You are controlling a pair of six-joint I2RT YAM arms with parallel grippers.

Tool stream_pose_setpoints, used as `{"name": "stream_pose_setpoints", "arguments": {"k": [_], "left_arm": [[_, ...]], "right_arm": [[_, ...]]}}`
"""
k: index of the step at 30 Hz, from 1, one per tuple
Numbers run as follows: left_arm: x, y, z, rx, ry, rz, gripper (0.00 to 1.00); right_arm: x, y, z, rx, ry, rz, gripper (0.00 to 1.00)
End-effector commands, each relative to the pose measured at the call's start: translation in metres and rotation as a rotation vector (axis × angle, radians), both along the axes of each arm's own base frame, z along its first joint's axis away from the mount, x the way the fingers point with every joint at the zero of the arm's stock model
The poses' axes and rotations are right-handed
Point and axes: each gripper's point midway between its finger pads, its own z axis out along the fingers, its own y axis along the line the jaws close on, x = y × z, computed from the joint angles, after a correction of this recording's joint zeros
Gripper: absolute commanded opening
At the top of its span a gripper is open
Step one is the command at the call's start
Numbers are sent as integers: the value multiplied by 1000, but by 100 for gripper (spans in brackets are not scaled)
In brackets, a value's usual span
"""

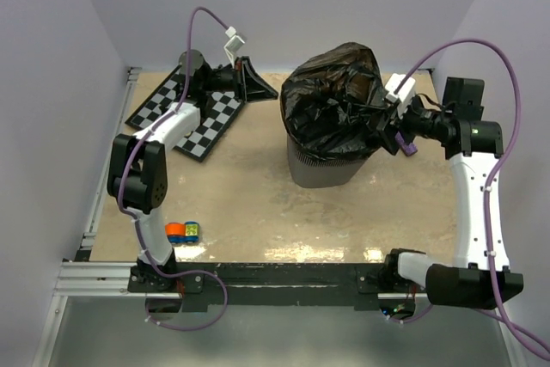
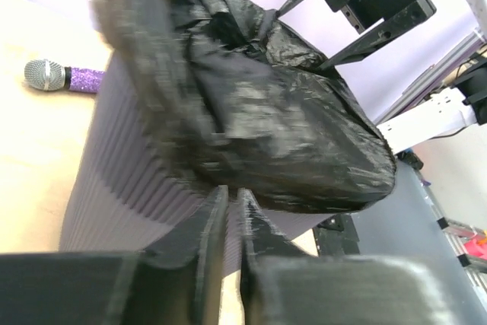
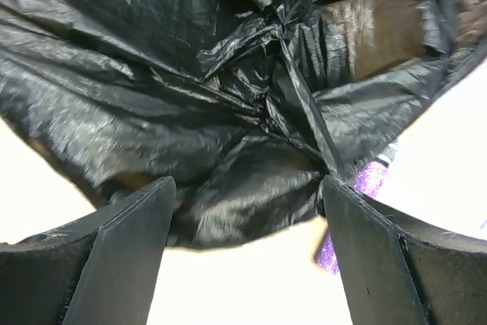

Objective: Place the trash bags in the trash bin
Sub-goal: Place the trash bag in the bin.

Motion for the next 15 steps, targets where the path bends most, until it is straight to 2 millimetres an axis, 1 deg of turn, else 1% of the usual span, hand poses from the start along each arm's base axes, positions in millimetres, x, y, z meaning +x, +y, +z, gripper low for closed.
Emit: {"name": "stream_pose_setpoints", "arguments": {"k": [1, 3, 4, 5, 6, 7, 8, 9, 10, 11, 12, 13, 15], "left_arm": [[-1, -2, 5, -9, -59, -18, 7], [-2, 1, 7, -5, -61, -18, 5], [-1, 3, 9, -4, -60, -10, 7], [-1, 6, 10, -4, -84, 4, 15], [-3, 7, 15, -6, -122, 21, 30], [-5, 9, 18, -8, -146, 42, 44], [-3, 10, 22, -9, -153, 90, 56], [-2, 10, 21, -4, -141, 122, 63], [-2, 9, 21, -2, -123, 158, 65], [-7, 9, 25, -13, -125, 167, 72], [-13, 8, 26, -19, -130, 183, 73], [-19, 7, 22, -11, -138, 196, 73], [-34, 5, 19, 0, -180, 201, 73]], "right_arm": [[6, 4, 46, 70, -112, -40, 84], [9, 2, 56, 80, -109, -69, 84], [10, 0, 62, 90, -107, -94, 84], [12, -4, 65, 116, -99, -136, 84], [18, -9, 69, 144, -104, -181, 84], [24, -13, 72, 183, -100, -218, 84], [30, -16, 75, 226, -89, -237, 84], [41, -19, 76, 271, -79, -263, 84], [49, -21, 80, 315, -70, -284, 83], [60, -24, 82, 350, -61, -295, 83], [70, -25, 84, 384, -53, -308, 83], [78, -29, 87, 413, -55, -330, 82], [91, -41, 92, 456, -96, -382, 81]]}}
